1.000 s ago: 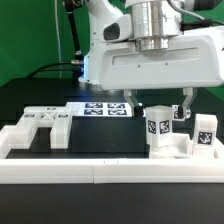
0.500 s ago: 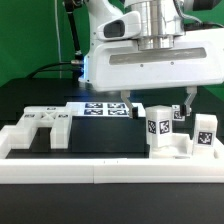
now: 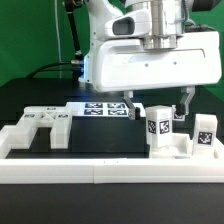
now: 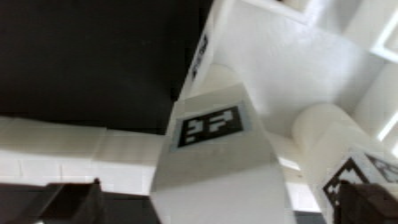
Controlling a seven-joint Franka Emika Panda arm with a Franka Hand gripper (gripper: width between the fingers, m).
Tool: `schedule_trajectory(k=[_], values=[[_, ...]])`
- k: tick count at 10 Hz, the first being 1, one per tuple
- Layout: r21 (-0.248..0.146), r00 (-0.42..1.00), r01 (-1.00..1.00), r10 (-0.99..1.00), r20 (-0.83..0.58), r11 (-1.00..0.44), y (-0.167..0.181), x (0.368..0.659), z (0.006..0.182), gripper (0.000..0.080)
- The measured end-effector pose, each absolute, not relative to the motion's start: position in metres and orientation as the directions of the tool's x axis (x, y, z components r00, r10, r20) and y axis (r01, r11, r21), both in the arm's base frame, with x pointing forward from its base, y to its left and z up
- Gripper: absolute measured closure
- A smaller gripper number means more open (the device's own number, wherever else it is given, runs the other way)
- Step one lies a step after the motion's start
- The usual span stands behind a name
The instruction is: Assemble chair
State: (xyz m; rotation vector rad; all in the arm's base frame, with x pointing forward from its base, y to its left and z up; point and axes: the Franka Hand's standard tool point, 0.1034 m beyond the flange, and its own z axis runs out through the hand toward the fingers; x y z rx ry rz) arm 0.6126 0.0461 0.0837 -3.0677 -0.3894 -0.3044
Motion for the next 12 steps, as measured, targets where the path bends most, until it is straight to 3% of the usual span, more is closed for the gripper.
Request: schedule_trajectory(k=[2,3,4,6,9,12], values=[[-0.012,0.953,0.239,0.232,0.197,-0.971,0.046,0.6124,0.0831,0.0374],[-0.012,0.953,0.238,0.231,0.196,-0.971,0.0461,0.6123,0.083,0.0374],[-0.017,0.958,0.217,0.209,0.196,-0.976,0.0462,0.6123,0.083,0.0509],[-0.024,0.965,0.182,0.174,0.195,-0.983,0.0462,0.6123,0.0829,0.0509],[-0.101,0.963,-0.19,-0.205,0.174,-0.977,0.053,0.6158,0.0824,0.0509],[-0.141,0.897,-0.396,-0.415,0.149,-0.907,0.0536,0.6172,0.0821,0.0509]])
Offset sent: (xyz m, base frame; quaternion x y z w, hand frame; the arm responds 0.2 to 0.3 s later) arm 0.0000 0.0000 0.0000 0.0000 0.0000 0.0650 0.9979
